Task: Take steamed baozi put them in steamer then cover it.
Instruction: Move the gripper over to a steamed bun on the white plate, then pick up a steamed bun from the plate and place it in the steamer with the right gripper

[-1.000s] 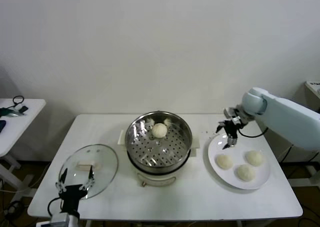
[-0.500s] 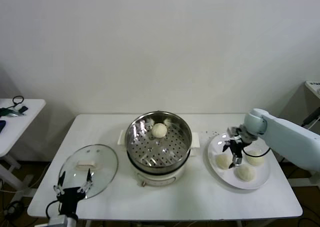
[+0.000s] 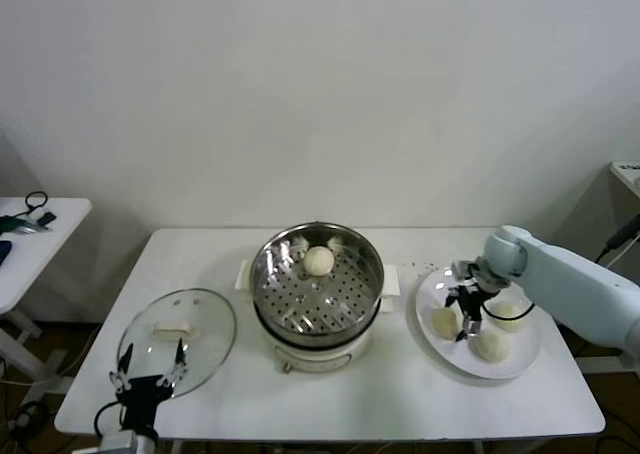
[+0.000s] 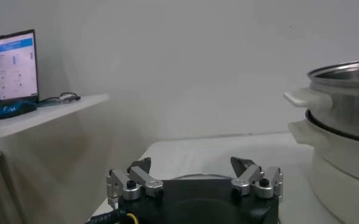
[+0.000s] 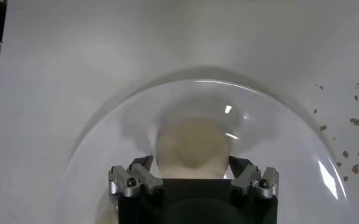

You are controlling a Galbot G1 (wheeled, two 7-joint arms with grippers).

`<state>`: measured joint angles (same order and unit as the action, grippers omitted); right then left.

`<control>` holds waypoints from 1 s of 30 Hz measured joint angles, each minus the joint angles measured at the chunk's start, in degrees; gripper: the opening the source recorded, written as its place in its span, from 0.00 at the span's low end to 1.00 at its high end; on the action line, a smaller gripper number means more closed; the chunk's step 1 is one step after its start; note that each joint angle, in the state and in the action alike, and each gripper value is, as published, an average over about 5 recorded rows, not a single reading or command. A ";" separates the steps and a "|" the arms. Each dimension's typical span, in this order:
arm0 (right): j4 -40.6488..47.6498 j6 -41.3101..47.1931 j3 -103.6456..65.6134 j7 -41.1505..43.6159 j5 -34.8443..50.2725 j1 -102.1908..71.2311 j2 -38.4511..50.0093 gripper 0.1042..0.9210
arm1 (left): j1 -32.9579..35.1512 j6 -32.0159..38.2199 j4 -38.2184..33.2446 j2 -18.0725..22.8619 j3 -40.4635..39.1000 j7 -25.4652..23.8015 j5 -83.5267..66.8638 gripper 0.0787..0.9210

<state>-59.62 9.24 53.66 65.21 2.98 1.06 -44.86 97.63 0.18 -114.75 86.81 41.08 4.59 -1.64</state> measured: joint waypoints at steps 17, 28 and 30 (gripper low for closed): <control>-0.57 0.27 1.60 0.06 3.05 4.02 0.75 0.72 | 0.70 0.41 -0.10 0.03 -0.09 0.00 -0.01 0.88; -1.61 2.09 9.92 -0.43 13.12 19.04 -1.68 0.71 | 0.69 0.32 -0.85 0.03 -1.37 0.00 0.54 0.88; -2.12 2.71 11.47 -0.75 15.45 21.95 -2.51 0.71 | 0.65 0.29 -0.99 0.06 -1.67 -0.01 0.66 0.88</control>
<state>-61.74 11.95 65.13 64.46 18.42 23.01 -47.37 98.29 0.46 -115.74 86.87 39.41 4.58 -0.98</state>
